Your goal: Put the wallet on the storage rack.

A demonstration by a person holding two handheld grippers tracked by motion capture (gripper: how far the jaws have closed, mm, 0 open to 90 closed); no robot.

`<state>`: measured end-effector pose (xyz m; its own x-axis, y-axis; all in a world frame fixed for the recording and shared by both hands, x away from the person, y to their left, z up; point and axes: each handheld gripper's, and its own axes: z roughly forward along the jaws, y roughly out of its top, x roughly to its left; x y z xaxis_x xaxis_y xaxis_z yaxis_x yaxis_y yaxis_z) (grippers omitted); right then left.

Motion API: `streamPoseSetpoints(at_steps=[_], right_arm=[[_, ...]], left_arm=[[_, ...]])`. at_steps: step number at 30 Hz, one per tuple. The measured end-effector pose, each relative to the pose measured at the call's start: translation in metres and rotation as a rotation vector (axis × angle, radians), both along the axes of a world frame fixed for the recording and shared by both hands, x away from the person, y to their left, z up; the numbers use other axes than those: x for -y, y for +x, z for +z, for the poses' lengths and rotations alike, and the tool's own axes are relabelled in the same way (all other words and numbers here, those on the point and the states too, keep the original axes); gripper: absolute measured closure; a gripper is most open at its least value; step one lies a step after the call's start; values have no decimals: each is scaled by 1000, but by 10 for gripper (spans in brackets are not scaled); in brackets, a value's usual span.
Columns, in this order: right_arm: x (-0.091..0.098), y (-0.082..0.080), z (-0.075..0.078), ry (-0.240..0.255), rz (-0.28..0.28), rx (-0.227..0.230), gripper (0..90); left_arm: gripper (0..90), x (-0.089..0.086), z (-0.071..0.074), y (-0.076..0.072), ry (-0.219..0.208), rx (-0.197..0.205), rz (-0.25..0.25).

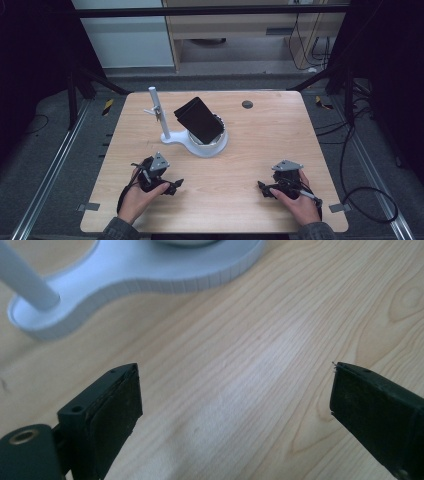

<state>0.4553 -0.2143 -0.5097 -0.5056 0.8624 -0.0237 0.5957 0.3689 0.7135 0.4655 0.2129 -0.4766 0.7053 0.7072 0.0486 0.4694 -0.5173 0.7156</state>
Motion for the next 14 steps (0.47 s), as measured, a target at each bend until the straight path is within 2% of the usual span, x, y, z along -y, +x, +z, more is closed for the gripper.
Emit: streamPoseSetpoints(at_steps=[8,10,11,14], right_arm=[[-1,0,-3,23,-1,1,4],[-1,0,-3,24,-5,0,3],[-1,0,-3,24,-6,0,3],[-1,0,-3,23,-5,2,3]], left_arm=[[57,-13,-22,-5,-8,-56,70],[55,-15,-26,-4,7,-71,89],[47,-15,-27,-4,19,-64,89],[23,-19,-29,-2,11,-50,108]])
